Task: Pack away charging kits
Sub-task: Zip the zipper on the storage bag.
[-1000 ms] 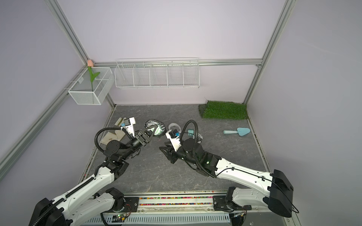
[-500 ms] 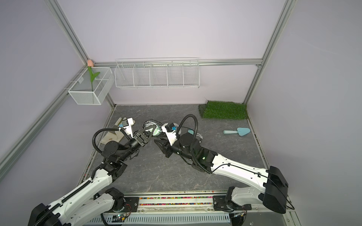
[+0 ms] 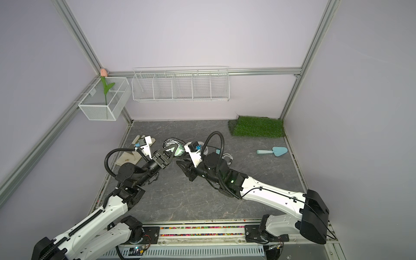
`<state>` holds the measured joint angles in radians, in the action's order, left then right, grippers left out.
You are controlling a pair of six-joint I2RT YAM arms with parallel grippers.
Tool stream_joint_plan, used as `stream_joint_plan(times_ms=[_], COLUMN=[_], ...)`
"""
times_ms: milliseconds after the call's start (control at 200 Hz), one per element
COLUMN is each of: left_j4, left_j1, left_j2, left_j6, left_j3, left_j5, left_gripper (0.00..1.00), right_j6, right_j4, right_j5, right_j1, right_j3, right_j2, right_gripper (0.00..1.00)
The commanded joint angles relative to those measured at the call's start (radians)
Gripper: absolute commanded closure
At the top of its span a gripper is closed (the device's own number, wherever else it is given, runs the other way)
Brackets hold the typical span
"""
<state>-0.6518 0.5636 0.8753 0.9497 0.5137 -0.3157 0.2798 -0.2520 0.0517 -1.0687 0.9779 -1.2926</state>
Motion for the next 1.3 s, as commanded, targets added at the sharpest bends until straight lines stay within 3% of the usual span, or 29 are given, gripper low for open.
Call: stream_joint_plan(times_ms=[0, 435, 855, 1051, 1296], left_j4=[-0.036, -0.051, 0.000, 0.109, 0.215], left_j1=[0.004, 0.005, 0.004, 0.004, 0.004], left_j2=[-0.013, -0.010, -0.057, -0.100, -0.116], left_j6=[0.016, 0.020, 0.003, -0.033, -0.051], left_j3=[0.029, 0.023, 0.010, 0.020, 0.053], left_j5=[-0.007, -0.005, 0.029, 0.069, 0.038], left_gripper=[0.78, 0.79, 0.79, 0.82, 0.86], right_j6=[0.000, 0.023, 0.022, -0.017, -0.083], right_j4=[-0.014, -0.041, -0.015, 0.066, 0.165], right_j5=[0.024, -0.022, 0.060, 0.137, 0.219], right_j1=[-0.004, -0.004, -0.003, -0.002, 0.017], right_j3=[0.006, 0.055, 0.045, 0.010, -0.035], right_j2=[-0.011, -0.076, -0.053, 0.018, 0.120], right_gripper=[0.62, 0.64, 0.94, 0.94, 0.94])
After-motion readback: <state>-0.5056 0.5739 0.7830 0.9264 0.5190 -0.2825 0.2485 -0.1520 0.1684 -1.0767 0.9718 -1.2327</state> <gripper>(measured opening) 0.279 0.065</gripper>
